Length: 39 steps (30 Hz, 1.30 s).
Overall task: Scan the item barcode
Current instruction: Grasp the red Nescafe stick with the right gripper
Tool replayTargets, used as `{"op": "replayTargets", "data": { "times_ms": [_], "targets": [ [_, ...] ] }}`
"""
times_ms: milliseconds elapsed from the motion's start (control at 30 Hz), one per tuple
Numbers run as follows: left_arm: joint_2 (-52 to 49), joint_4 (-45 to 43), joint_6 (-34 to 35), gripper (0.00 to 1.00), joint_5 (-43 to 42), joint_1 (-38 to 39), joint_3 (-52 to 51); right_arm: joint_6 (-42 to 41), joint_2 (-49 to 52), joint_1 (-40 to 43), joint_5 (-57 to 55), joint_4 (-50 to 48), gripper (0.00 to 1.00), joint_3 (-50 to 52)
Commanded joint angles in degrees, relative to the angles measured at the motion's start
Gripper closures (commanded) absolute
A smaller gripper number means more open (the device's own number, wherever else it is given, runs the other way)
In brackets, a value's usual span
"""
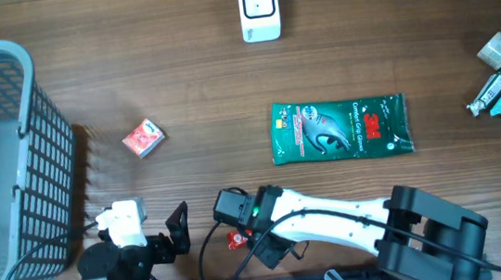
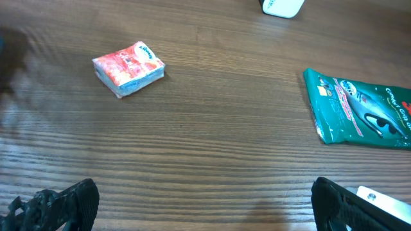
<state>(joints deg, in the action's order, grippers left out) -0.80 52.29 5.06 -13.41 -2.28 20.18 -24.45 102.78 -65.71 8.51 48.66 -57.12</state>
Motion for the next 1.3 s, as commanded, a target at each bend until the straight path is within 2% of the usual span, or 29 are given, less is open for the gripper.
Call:
{"op": "replayTargets", "data": {
  "times_ms": [0,100,267,400,467,567,633,700,733,800,833,933,1100,1267],
  "targets": [
    [0.42,-0.28,-0.26,0.00,-0.46,-0.24,-0.15,-1.44,1.46,2.27,-1.05,-4.26,0.56,1.70],
    [0.42,-0.28,-0.26,0.00,-0.46,-0.24,-0.15,-1.46,1.46,5.81,-1.09,-6.19,0.56,1.46],
    [0.42,-0.28,-0.28,0.00,-0.46,-0.24,-0.15,-1.16,1.46,18.05,-2.97,-7.15,0.51,-3.61],
    [0.42,-0.28,-0.26,0.00,-0.46,-0.24,-0.15,-1.03,1.46,26.38,3.69,-7.32,0.50,-9.70],
    [0.42,-0.28,-0.26,0.00,-0.46,-0.24,-0.15,-1.31,1.46,28.20,8.15,-7.28,0.46,-11.61],
    [0.42,-0.28,-0.26,0.00,-0.46,-0.24,-0.15,-10.10,1.46,28.46,9.94,-5.33,0.43,-12.79],
    [0.42,-0.28,-0.28,0.00,-0.46,-0.24,-0.15,-11.17,1.46,28.44,12.35,-3.93,0.41,-13.07],
    [0.42,-0.31,-0.26,0.00,-0.46,-0.24,-0.15,-5.07,1.46,28.44,13.40,-2.32,0.37,-13.07],
    [0.42,-0.31,-0.28,0.00,-0.46,-0.24,-0.15,1.18,1.46,28.44,13.40,-1.25,0.31,-13.05],
    [0.42,-0.28,-0.26,0.00,-0.46,-0.24,-0.15,13.44,1.46,28.46,13.29,0.81,0.12,-13.05],
    [0.42,-0.28,-0.26,0.00,-0.46,-0.24,-0.15,16.17,1.46,28.46,11.28,1.40,0.03,-13.05],
    [0.42,-0.28,-0.28,0.00,-0.46,-0.24,-0.15,19.43,1.46,28.46,2.80,-0.87,0.01,-12.74],
    [0.42,-0.28,-0.26,0.00,-0.46,-0.24,-0.15,31.41,1.49,28.39,2.40,-5.95,0.00,-9.70],
    [0.42,-0.28,-0.26,0.00,-0.46,-0.24,-0.15,33.57,1.46,26.27,0.39,-2.45,0.00,-9.42]
  ]
}}
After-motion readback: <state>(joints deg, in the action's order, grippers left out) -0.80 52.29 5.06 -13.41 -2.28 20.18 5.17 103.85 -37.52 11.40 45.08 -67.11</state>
